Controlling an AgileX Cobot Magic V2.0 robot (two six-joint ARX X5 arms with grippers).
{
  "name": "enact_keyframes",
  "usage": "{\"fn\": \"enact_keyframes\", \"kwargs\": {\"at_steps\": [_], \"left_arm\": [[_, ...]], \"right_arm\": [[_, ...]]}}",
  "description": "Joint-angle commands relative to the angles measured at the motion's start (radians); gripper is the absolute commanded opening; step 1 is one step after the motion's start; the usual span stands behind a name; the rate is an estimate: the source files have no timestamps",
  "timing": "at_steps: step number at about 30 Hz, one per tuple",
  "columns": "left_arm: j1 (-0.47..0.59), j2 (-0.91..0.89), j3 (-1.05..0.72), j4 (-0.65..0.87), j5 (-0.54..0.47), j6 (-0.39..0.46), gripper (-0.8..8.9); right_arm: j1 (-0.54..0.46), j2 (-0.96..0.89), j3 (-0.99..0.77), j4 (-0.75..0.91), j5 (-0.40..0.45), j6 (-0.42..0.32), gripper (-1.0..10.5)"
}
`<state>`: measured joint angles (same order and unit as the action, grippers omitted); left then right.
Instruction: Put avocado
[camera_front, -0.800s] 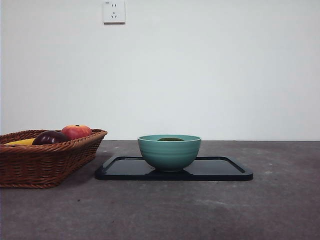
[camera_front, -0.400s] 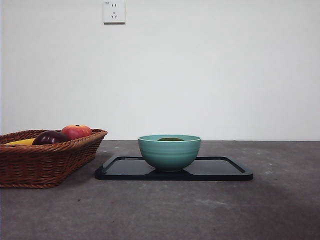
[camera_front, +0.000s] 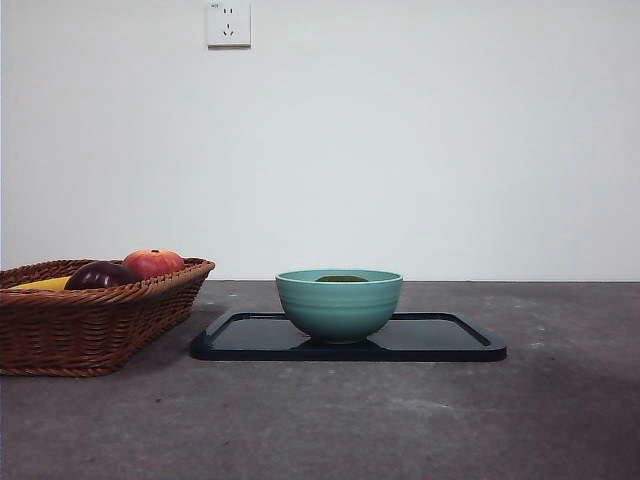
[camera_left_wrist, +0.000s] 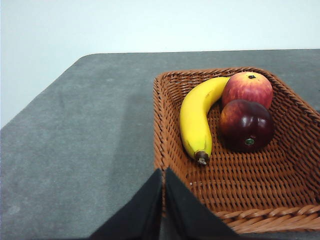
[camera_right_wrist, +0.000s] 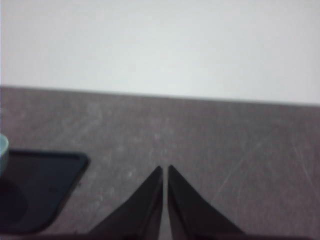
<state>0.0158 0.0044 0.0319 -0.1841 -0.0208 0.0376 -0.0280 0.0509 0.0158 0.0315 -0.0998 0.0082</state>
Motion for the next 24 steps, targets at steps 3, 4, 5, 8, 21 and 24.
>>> {"fn": "enact_keyframes", "kwargs": {"at_steps": [3,4,5,8,21,24], "left_arm": [[0.002,-0.001,-0.021,-0.007,0.003,-0.005,0.08],[0.002,-0.001,-0.021,-0.007,0.003,-0.005,0.08],[0.002,-0.001,-0.021,-0.007,0.003,-0.005,0.08],[0.002,-0.001,-0.021,-0.007,0.003,-0.005,0.08],[0.002,-0.001,-0.021,-0.007,0.003,-0.005,0.08],[0.002,-0.001,-0.021,-0.007,0.003,-0.005,0.08]], "right_arm": [[-0.003,-0.024,-0.005,-0.040,0.034,0.017,0.1],[-0.003,-0.031,-0.005,-0.058,0.040,0.018,0.1],[-0.003,-0.042,-0.005,-0.080,0.046,0.018,0.1],[-0.004,-0.047,-0.005,-0.146,0.048,0.018,0.1],[-0.005,-0.047,-0.005,-0.185,0.049,0.022,0.1],[-0.005,-0.047,-0.005,-0.185,0.049,0.021,0.1]]}}
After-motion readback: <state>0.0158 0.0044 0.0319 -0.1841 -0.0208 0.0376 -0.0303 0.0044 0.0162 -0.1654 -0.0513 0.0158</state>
